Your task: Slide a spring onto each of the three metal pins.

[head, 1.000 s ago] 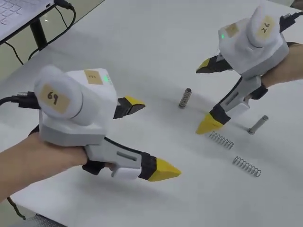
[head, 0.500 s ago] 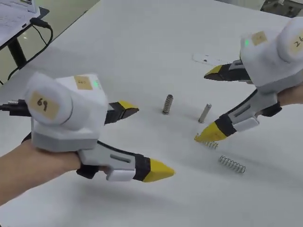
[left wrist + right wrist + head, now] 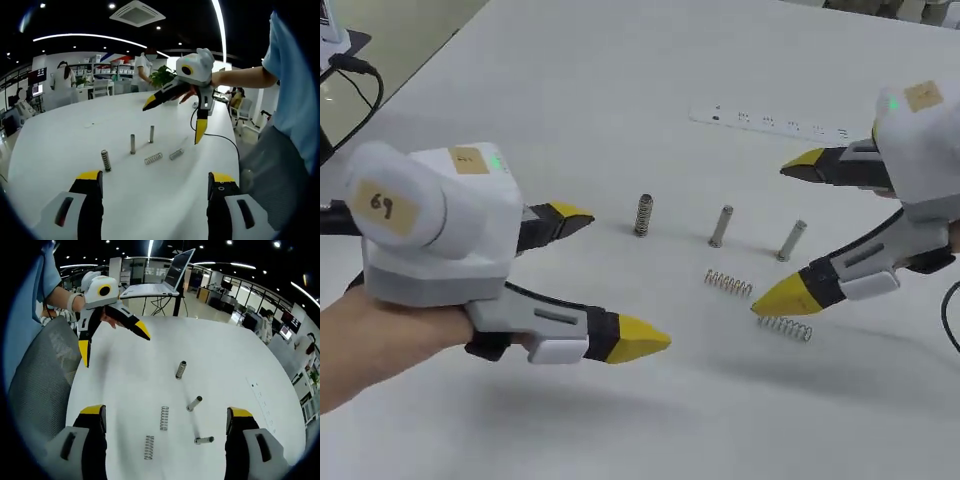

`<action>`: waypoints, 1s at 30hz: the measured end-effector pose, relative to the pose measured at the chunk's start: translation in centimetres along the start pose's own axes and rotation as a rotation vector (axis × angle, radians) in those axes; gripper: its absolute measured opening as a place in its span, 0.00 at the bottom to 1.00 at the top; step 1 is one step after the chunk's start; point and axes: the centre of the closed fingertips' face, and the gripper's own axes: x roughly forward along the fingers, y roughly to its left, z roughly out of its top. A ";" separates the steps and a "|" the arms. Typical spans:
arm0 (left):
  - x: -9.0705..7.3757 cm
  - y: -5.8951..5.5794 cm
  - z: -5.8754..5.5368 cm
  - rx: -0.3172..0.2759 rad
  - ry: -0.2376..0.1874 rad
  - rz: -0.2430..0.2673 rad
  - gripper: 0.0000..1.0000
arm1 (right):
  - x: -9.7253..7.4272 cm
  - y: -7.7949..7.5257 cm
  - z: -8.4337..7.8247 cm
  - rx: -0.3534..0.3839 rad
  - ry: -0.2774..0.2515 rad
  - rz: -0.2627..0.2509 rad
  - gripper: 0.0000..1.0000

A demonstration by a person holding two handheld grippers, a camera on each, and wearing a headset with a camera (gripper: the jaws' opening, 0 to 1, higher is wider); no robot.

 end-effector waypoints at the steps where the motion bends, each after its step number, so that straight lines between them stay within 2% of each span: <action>1: 0.1 0.0 0.0 0.003 0.003 -0.002 0.83 | -0.3 0.0 -0.2 0.007 -0.003 -0.009 0.99; 10: 1.0 0.0 0.9 0.024 0.006 -0.023 0.82 | -3.1 0.6 -2.4 0.124 -0.044 -0.096 0.99; 18: 2.0 -0.1 1.2 0.045 0.016 -0.046 0.82 | -5.1 1.9 -5.0 0.205 -0.046 -0.153 0.98; 30: 3.7 -0.5 1.5 0.068 0.033 -0.095 0.82 | -7.3 1.9 -7.2 0.299 -0.058 -0.238 0.97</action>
